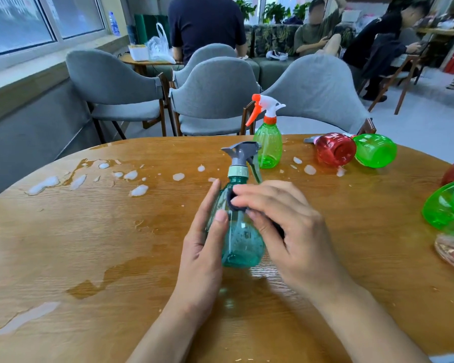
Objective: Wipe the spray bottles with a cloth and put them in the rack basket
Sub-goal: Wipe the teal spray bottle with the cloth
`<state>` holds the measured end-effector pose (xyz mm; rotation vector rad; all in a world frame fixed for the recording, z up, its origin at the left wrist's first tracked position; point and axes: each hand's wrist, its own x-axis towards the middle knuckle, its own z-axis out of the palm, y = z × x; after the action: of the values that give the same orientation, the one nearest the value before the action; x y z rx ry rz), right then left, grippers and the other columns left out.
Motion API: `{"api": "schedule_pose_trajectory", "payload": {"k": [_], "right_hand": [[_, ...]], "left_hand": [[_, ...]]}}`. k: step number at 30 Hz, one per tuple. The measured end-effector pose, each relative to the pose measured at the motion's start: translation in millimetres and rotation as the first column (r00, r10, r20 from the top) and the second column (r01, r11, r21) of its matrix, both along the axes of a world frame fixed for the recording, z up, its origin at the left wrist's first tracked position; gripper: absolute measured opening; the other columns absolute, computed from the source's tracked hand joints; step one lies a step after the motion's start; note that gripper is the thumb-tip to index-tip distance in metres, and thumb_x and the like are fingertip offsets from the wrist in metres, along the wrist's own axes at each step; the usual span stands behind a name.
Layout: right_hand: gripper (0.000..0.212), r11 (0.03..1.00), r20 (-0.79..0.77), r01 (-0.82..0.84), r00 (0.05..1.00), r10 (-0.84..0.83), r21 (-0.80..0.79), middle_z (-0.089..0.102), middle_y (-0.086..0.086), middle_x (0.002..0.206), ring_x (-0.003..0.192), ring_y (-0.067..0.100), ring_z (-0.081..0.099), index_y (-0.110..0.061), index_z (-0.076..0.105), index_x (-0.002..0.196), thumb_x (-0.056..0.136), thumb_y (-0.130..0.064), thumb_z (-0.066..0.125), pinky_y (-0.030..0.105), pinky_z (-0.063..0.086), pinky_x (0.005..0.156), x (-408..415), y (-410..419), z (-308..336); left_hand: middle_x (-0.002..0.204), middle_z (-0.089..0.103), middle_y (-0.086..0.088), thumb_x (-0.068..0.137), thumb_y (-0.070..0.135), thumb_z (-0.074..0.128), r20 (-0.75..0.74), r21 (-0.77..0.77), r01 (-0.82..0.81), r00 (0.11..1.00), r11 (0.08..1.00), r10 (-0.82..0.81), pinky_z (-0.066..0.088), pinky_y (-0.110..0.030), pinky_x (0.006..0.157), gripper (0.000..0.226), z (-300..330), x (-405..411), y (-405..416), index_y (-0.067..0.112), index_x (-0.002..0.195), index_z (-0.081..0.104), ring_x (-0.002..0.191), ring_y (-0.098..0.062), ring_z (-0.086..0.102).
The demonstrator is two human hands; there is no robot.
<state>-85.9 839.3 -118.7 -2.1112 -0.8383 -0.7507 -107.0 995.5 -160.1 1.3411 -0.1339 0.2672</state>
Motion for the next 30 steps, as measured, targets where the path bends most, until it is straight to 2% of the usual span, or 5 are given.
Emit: {"api": "schedule_pose_trajectory", "payload": {"k": [3, 7, 11, 14, 30], "right_hand": [[0.024, 0.991, 0.024, -0.088, 0.996, 0.091, -0.102, 0.07, -0.008, 0.134, 0.124, 0.02, 0.059, -0.013, 0.077, 0.12, 0.1, -0.003, 0.069, 0.037, 0.05, 0.105, -9.1, 5.4, -10.1], [0.021, 0.959, -0.006, -0.229, 0.973, 0.231, -0.169, 0.07, -0.009, 0.134, 0.121, 0.019, 0.059, -0.013, 0.078, 0.118, 0.104, -0.006, 0.065, 0.033, 0.05, 0.105, -21.0, 11.0, -20.3], [0.016, 0.978, -0.084, -0.172, 0.98, 0.183, 0.116, 0.073, -0.012, 0.125, 0.117, 0.017, 0.063, -0.013, 0.079, 0.11, 0.102, -0.009, 0.066, 0.037, 0.05, 0.101, -21.5, 2.9, -12.4], [0.018, 0.976, -0.009, 0.034, 0.999, -0.032, 0.215, 0.073, -0.009, 0.125, 0.12, 0.016, 0.064, -0.013, 0.078, 0.111, 0.101, -0.008, 0.064, 0.036, 0.049, 0.103, -11.0, -6.2, 0.5], [0.017, 0.985, -0.006, -0.164, 0.987, 0.164, -0.057, 0.072, -0.01, 0.129, 0.118, 0.021, 0.058, -0.012, 0.079, 0.112, 0.101, -0.004, 0.068, 0.034, 0.05, 0.102, -17.4, 15.1, -26.7]], "left_hand": [[0.15, 0.063, 0.011, 0.1, 0.051, 0.06, -0.037, -0.037, -0.038, 0.999, 0.999, 0.036, 0.045, -0.065, 0.115, 0.046, 2.9, 3.2, 7.8, 0.053, 0.147, 0.057, 0.141, -0.021, 0.059], [0.142, 0.069, 0.015, 0.105, 0.037, 0.055, -0.017, -0.09, -0.056, 0.998, 0.994, 0.055, 0.056, -0.038, 0.107, 0.045, 5.4, 8.3, 20.1, 0.043, 0.149, 0.058, 0.133, -0.016, 0.065], [0.155, 0.06, 0.007, 0.101, 0.053, 0.059, -0.004, 0.006, -0.068, 0.998, 0.998, 0.068, 0.043, -0.061, 0.117, 0.046, 1.7, 9.3, 22.2, 0.054, 0.147, 0.056, 0.144, -0.025, 0.056], [0.148, 0.065, 0.009, 0.1, 0.041, 0.055, 0.034, 0.049, -0.017, 0.999, 0.999, 0.016, 0.057, -0.034, 0.103, 0.048, -0.7, 6.5, 15.2, 0.047, 0.147, 0.058, 0.137, -0.016, 0.062], [0.135, 0.072, 0.015, 0.101, 0.037, 0.054, 0.0, -0.001, -0.053, 0.999, 0.999, 0.053, 0.059, -0.029, 0.095, 0.045, 8.4, 9.7, 16.1, 0.039, 0.145, 0.061, 0.126, -0.015, 0.069]]}}
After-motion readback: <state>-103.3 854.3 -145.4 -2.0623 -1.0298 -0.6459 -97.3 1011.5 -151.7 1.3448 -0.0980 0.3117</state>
